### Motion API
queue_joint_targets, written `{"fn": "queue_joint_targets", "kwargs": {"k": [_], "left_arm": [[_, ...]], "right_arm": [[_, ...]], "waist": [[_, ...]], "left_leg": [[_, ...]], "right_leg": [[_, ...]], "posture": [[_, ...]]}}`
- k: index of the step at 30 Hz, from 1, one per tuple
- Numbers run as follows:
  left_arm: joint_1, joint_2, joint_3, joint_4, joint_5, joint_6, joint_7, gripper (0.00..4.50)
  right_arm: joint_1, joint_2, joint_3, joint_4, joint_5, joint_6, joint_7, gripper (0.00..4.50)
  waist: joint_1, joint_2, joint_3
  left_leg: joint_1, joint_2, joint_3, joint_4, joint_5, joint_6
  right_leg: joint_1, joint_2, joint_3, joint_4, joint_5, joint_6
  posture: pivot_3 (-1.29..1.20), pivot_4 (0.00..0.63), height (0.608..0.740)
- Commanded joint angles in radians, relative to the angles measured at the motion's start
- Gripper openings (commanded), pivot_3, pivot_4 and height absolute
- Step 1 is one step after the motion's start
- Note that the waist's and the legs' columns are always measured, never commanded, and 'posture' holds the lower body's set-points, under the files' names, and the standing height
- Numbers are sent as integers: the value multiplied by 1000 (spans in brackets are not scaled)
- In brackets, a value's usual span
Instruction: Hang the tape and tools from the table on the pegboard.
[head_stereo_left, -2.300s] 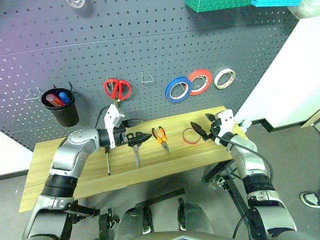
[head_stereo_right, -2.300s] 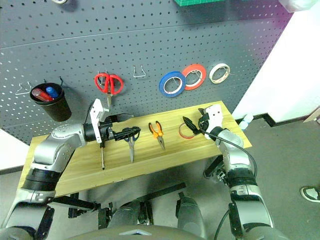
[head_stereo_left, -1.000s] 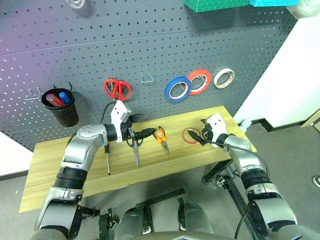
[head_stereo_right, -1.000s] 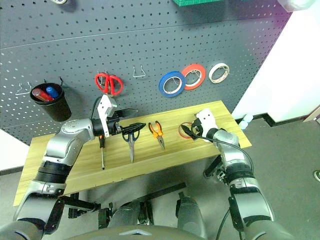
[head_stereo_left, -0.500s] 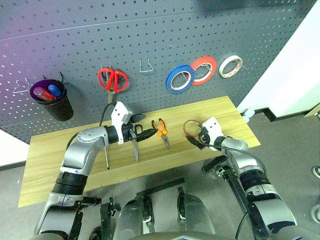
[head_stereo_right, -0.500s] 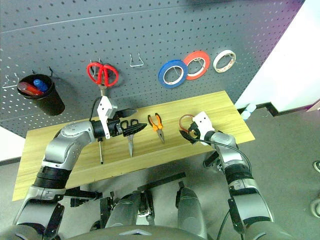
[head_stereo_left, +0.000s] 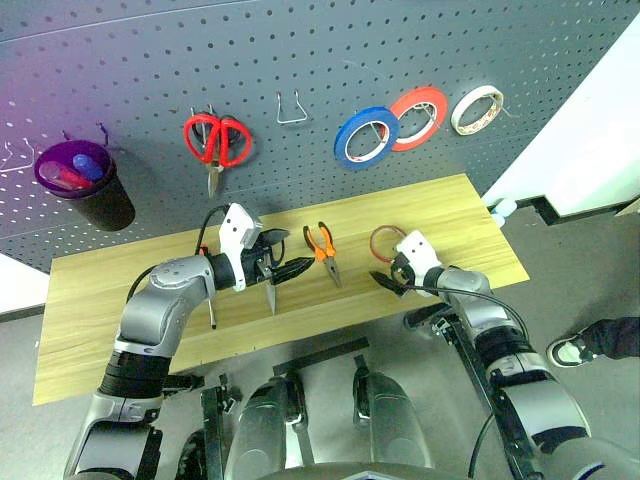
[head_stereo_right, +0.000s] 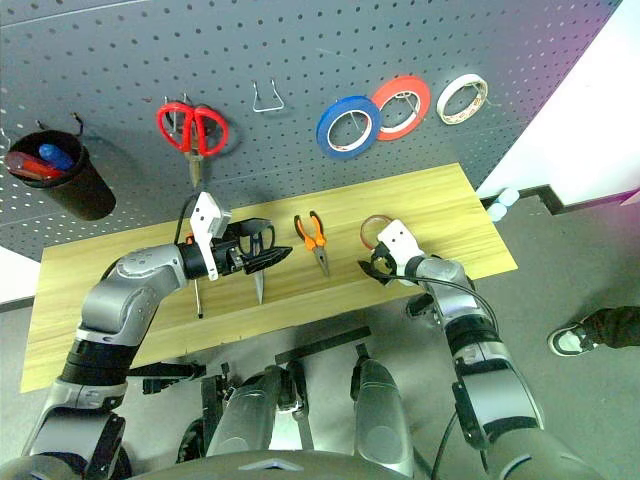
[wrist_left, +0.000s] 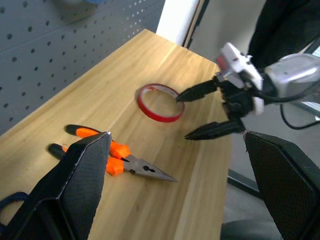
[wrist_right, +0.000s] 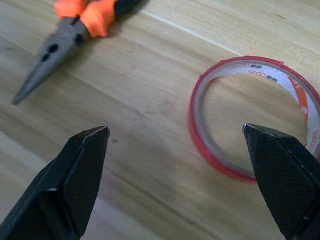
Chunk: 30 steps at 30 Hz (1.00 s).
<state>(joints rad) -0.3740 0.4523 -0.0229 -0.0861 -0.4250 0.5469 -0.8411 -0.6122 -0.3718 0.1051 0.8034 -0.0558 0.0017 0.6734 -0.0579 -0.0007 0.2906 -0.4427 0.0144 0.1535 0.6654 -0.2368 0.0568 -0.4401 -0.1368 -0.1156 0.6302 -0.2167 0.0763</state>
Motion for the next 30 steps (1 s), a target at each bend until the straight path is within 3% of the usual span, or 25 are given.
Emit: {"fn": "queue_joint_targets", "kwargs": {"k": [1, 13, 23, 26, 30], "left_arm": [[13, 8, 17, -56, -23, 17, 12, 4450], [22, -3, 44, -97, -36, 14, 38, 4450], [19, -9, 62, -117, -55, -12, 57, 4450], [19, -7, 58, -121, -54, -15, 58, 4500], [22, -9, 61, -125, -57, -15, 64, 4500]], "right_arm": [[-61, 2, 18, 62, -24, -32, 3, 4500], [-157, -14, 31, 185, -28, -13, 116, 4500], [-194, -26, 25, 258, -50, -11, 89, 4500], [-200, -36, 26, 281, -57, -16, 78, 3937], [-206, -39, 16, 300, -53, -6, 67, 2584]], "waist": [[1, -1, 7], [19, -2, 34], [17, -3, 45], [18, -3, 45], [18, -3, 45]], "left_leg": [[0, 0, 0, 0, 0, 0], [-1, 0, 0, 0, 0, -1], [-1, 0, 0, -1, 0, -1], [-1, 0, 0, -1, -1, -1], [-1, 0, 0, -1, -1, -1]], "right_leg": [[0, 0, 0, 0, 0, 0], [-1, 0, 0, 0, 0, 0], [-1, 0, 0, 0, 0, 0], [-1, 0, 0, 0, 0, 0], [-1, 0, 0, 0, 0, 0]], "posture": [[-25, 327, 723], [-8, 350, 723], [-8, 351, 723], [-9, 350, 723], [-10, 347, 723]]}}
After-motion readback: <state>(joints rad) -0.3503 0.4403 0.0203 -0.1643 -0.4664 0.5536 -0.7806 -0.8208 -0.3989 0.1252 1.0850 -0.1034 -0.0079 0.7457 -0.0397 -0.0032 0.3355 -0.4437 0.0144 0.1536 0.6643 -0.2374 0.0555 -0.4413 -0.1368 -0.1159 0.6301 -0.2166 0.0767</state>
